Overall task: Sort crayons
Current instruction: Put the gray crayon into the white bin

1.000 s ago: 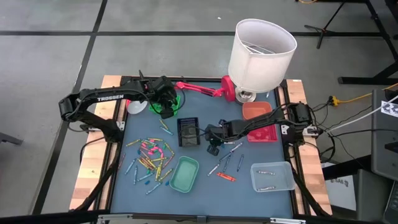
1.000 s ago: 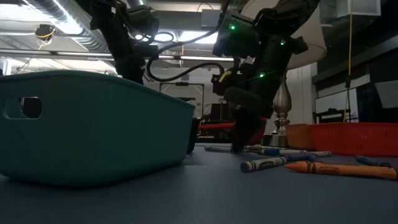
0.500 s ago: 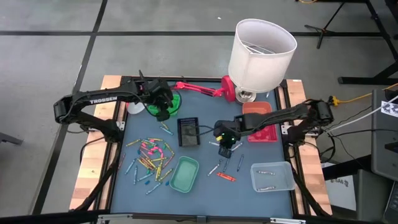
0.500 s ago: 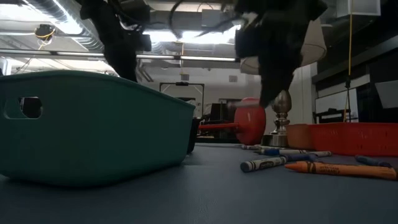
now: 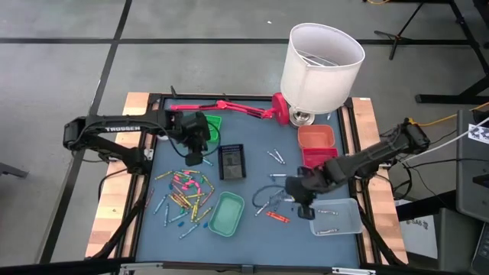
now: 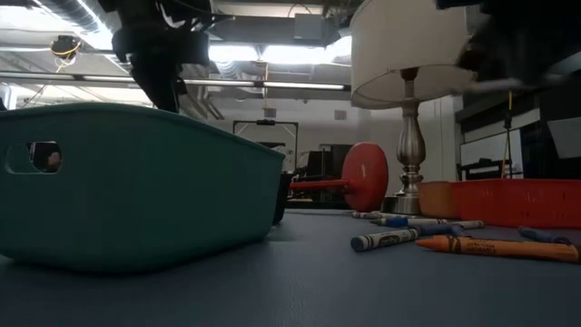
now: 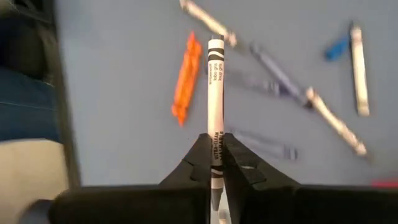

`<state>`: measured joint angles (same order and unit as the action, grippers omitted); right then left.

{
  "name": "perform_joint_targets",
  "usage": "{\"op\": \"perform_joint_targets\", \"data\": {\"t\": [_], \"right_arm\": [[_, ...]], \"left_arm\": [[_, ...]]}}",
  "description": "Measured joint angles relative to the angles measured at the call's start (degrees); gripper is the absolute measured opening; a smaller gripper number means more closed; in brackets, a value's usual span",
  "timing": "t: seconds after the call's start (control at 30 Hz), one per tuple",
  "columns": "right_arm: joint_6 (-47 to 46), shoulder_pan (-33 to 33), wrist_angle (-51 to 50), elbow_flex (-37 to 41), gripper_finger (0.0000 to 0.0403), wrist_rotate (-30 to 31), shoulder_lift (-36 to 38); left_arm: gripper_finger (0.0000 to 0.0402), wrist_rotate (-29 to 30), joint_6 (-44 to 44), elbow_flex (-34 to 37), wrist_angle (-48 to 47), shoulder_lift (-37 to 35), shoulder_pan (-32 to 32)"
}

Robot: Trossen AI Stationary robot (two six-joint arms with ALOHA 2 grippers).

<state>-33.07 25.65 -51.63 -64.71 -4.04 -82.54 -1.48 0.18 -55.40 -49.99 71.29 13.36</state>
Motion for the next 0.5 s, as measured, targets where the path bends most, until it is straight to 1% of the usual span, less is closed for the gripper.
{"op": "perform_joint_targets", "data": {"t": [0.2,0.5], "right_arm": [[-11.08,9.17,-9.01,0.00,0.0014,4.56,-0.55],[-24.33,20.94,-15.40,-0.02,0.0014,10.76,-0.55]], "left_arm": [[0.0092,0.04,-3.03,0.00,-0.42,0.00,-4.17],[0.0092,0.68,-6.14,0.00,-0.36,0.02,-8.91]]}}
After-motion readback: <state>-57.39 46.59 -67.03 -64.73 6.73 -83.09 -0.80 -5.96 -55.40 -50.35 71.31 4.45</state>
